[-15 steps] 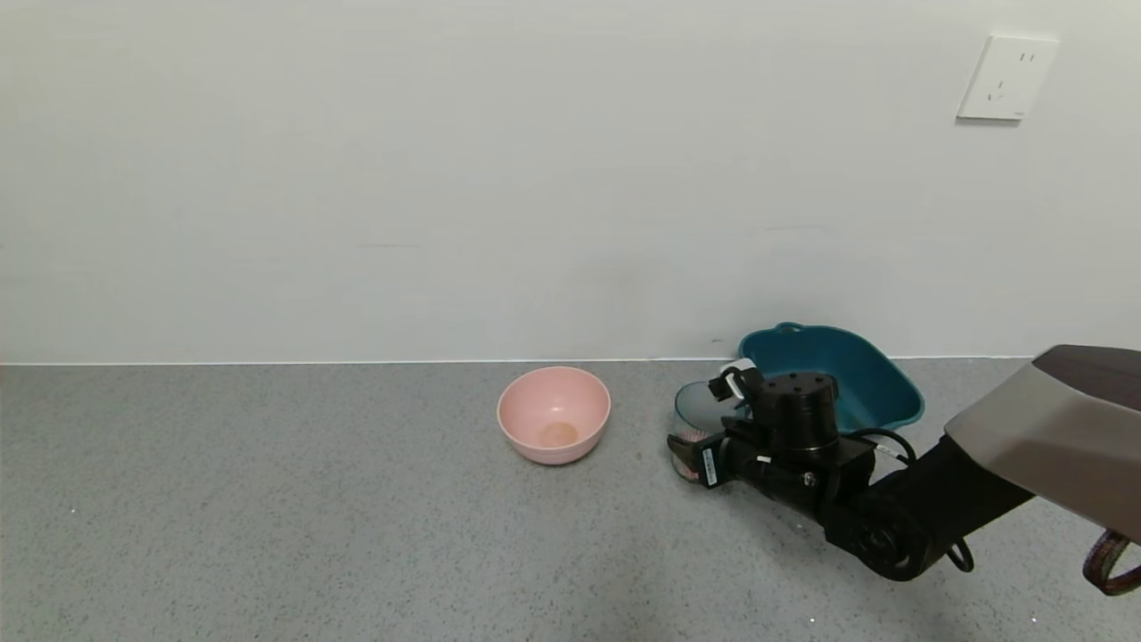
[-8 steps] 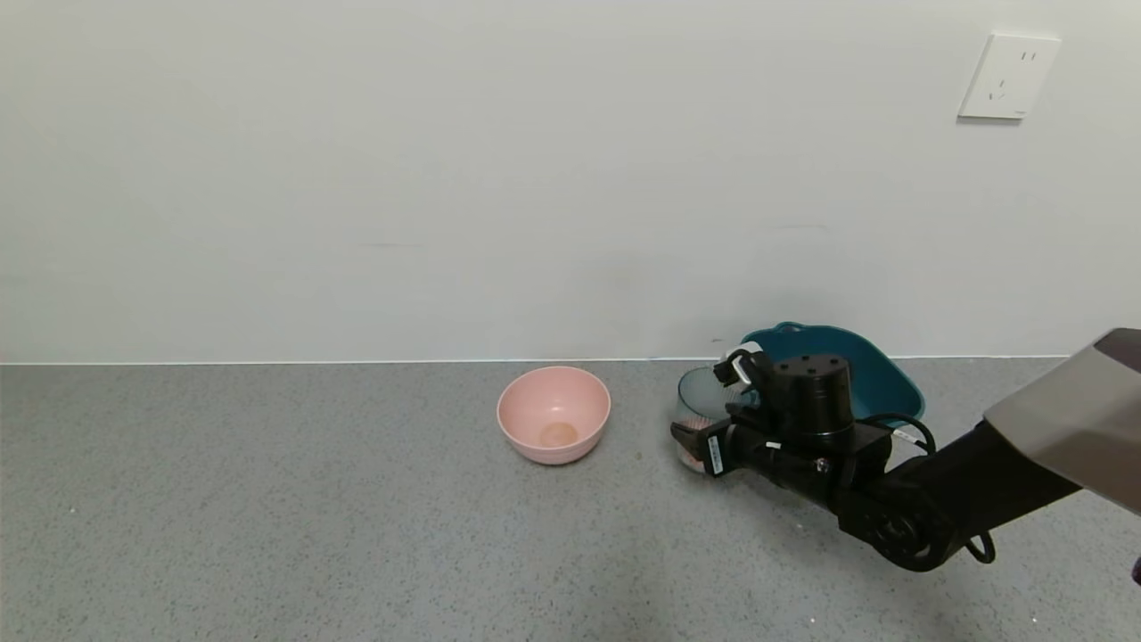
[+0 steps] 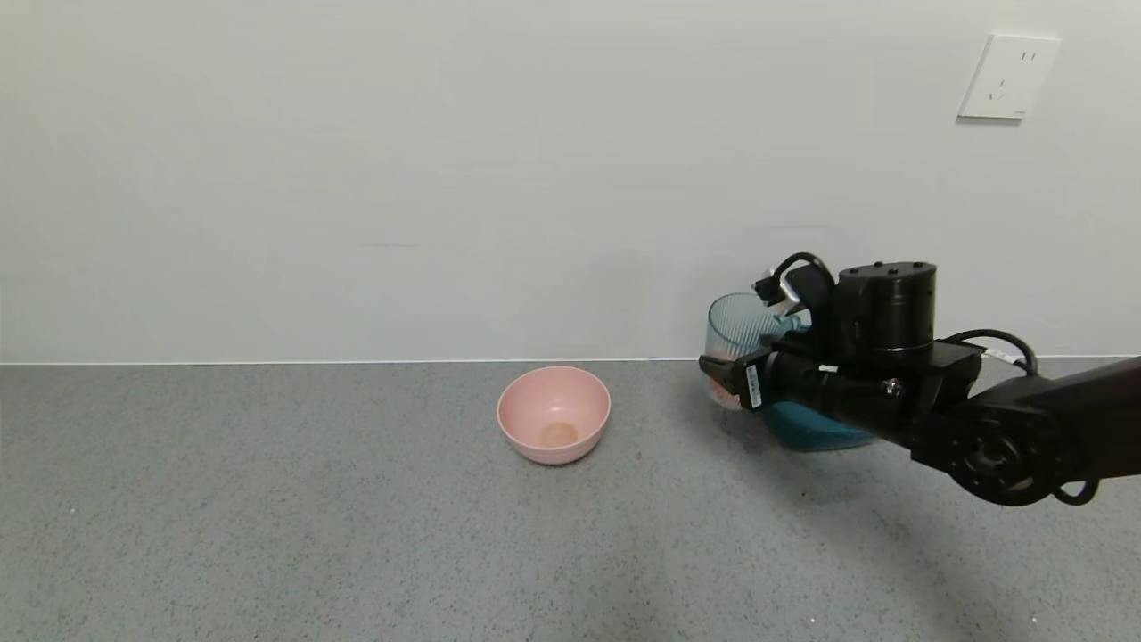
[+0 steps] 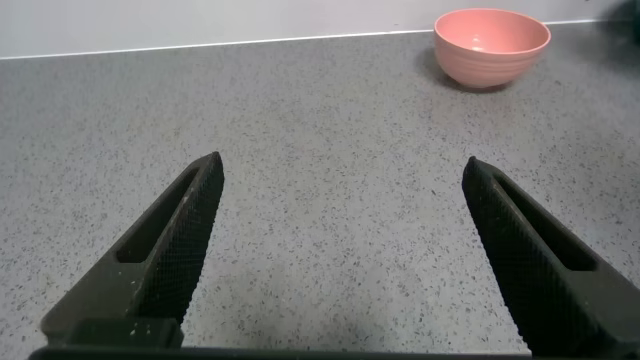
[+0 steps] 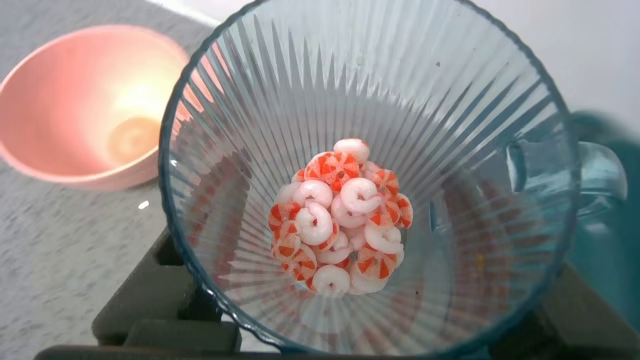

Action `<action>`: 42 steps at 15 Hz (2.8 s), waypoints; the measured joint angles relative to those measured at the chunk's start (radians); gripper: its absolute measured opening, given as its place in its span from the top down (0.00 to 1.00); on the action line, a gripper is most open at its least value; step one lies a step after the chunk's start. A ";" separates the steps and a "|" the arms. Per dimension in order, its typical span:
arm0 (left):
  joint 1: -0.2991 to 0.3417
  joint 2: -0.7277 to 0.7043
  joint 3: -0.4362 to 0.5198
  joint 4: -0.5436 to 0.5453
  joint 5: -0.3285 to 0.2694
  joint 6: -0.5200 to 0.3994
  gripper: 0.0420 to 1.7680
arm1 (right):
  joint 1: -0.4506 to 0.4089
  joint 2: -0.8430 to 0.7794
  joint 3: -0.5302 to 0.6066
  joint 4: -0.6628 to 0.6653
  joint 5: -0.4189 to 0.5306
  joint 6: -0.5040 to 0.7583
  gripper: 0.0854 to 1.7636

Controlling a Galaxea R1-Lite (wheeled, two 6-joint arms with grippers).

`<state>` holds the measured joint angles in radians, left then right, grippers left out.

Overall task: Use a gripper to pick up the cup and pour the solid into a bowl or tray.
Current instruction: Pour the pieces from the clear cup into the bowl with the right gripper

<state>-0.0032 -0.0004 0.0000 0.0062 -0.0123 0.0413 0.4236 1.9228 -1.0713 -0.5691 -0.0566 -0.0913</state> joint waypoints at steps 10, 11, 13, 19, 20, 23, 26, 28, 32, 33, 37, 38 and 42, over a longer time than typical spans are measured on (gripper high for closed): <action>0.000 0.000 0.000 0.000 0.000 0.000 0.03 | -0.203 -0.123 -0.004 0.067 0.000 -0.357 0.24; 0.000 0.000 0.000 0.000 0.000 0.000 0.03 | -0.224 -0.123 -0.004 0.067 0.000 -0.407 0.24; 0.000 0.000 0.000 0.000 0.000 0.000 0.03 | -0.261 -0.119 -0.006 0.069 -0.007 -0.470 0.24; 0.000 0.000 0.000 0.000 0.000 0.000 0.03 | -0.311 -0.086 -0.031 0.070 -0.072 -0.673 0.24; 0.000 0.000 0.000 0.000 0.000 0.000 0.03 | -0.312 -0.081 -0.031 0.070 -0.072 -0.717 0.24; 0.000 0.000 0.000 0.000 0.000 0.000 0.03 | -0.319 -0.068 -0.036 0.069 -0.086 -0.866 0.24; 0.000 0.000 0.000 0.000 0.000 0.000 0.03 | -0.327 -0.049 -0.039 0.067 -0.134 -1.021 0.24; 0.000 0.000 -0.001 0.000 0.000 0.000 0.03 | -0.332 -0.035 -0.046 0.067 -0.136 -1.113 0.24; 0.000 0.000 -0.001 0.000 0.000 0.000 0.03 | -0.348 -0.014 -0.091 0.066 -0.136 -1.295 0.24; 0.000 0.000 0.000 0.000 0.000 0.000 0.03 | -0.348 -0.010 -0.103 0.066 -0.136 -1.342 0.24; 0.000 0.000 0.000 0.000 0.000 0.000 0.03 | -0.348 0.001 -0.133 0.066 -0.135 -1.524 0.24; 0.000 0.000 0.000 0.000 0.000 0.000 0.03 | -0.348 0.004 -0.136 0.065 -0.136 -1.568 0.24; 0.000 0.000 0.000 0.000 0.000 0.000 0.03 | -0.350 0.026 -0.158 0.065 -0.137 -1.745 0.24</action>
<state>-0.0032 -0.0004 0.0000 0.0057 -0.0119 0.0409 0.0734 1.9483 -1.2291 -0.5045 -0.1932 -1.8362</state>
